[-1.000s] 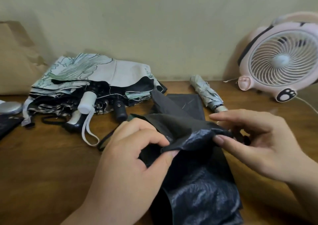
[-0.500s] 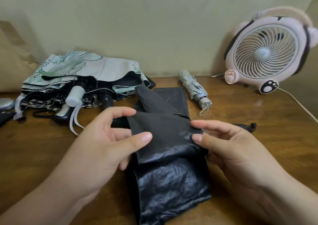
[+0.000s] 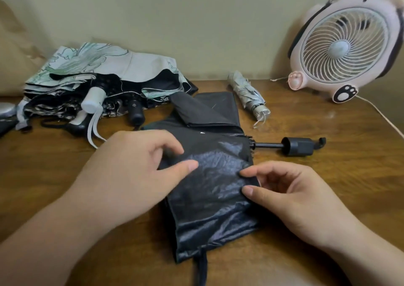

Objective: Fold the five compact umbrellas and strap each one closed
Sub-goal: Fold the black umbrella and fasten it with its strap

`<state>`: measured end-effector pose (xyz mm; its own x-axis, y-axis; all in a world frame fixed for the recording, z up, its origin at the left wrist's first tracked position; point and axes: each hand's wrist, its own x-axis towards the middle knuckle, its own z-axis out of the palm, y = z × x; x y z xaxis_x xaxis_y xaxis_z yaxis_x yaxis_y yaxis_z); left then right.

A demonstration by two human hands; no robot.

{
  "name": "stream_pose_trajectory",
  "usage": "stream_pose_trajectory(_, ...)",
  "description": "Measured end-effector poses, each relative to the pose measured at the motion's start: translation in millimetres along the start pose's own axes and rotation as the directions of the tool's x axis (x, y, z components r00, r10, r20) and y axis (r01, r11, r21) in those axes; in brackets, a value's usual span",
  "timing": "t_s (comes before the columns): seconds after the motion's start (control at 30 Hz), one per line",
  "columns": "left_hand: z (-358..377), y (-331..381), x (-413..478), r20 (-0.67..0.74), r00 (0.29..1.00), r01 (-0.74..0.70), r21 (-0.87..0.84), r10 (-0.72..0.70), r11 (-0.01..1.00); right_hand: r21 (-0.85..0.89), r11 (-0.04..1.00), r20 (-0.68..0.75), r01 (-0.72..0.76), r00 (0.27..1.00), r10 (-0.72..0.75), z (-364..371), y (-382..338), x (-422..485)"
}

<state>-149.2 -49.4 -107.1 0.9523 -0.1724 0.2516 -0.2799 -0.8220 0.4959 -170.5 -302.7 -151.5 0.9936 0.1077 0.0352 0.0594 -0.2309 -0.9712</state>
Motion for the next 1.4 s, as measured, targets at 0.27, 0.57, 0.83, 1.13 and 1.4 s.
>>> stream_pose_trajectory(0.27,43,-1,2,0.424,0.868,-0.414,0.335,0.257,0.846,-0.165,0.981,-0.009,0.098,0.995,-0.101,4,12,-5)
stream_pose_trajectory(0.57,52,-3,2,0.396,0.885,-0.392,0.353,0.245,0.849,-0.449,0.893,0.051,0.038,0.999,-0.017,-7,2,-4)
stream_pose_trajectory(0.83,54,-3,10,0.541,0.809,-0.454,0.326,0.230,0.829,-0.854,0.331,0.246,0.402,0.871,-0.426,-19,-18,15)
stream_pose_trajectory(1.13,53,-5,8,0.470,0.834,-0.465,0.316,0.289,0.827,-0.328,0.935,-0.108,0.136,0.978,-0.181,-17,13,13)
stream_pose_trajectory(1.4,63,-4,7,0.538,0.796,-0.506,0.341,0.276,0.792,-0.085,0.984,-0.169,-0.155,0.976,0.139,-9,-1,35)
